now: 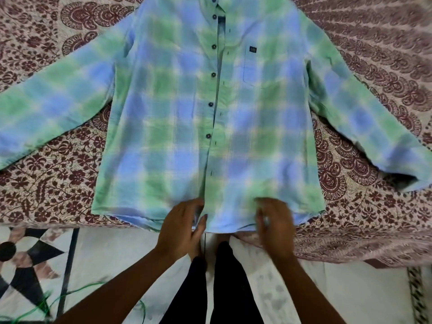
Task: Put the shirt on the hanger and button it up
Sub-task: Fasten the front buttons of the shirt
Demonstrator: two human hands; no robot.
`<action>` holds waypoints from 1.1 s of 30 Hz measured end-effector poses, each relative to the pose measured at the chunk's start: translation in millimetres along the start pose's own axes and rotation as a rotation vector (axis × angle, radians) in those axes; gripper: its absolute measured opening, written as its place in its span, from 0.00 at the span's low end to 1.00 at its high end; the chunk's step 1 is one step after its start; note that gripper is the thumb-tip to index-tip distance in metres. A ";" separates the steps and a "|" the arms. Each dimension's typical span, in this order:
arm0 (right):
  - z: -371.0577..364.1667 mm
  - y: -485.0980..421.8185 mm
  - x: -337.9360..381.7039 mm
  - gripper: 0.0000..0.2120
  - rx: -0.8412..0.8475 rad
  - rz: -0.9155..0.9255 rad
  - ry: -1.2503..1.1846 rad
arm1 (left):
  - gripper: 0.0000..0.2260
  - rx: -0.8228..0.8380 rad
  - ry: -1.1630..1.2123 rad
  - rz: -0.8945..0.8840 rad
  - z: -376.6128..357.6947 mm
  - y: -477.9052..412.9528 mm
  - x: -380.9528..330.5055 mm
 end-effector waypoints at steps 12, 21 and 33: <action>62.5 -28.4 -115.1 0.20 -0.319 -0.714 -0.059 | 0.15 0.070 0.317 0.491 -30.3 -22.2 -2.0; 51.7 -42.4 -103.2 0.22 -0.109 -0.662 0.202 | 0.13 0.134 0.184 0.328 -30.6 -18.0 -2.1; -54.1 -13.2 41.2 0.33 0.361 0.297 0.176 | 0.27 0.215 -0.616 -0.344 -4.6 -7.5 55.0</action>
Point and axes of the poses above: each hand's wrist, its own y-axis away from the middle knuckle, its own z-axis out of the back of the hand, x = y × z, the point moved 2 cm from there along -y, towards the middle knuckle, and after that the axes turned 3 degrees about -x, right-handed, at the moved point
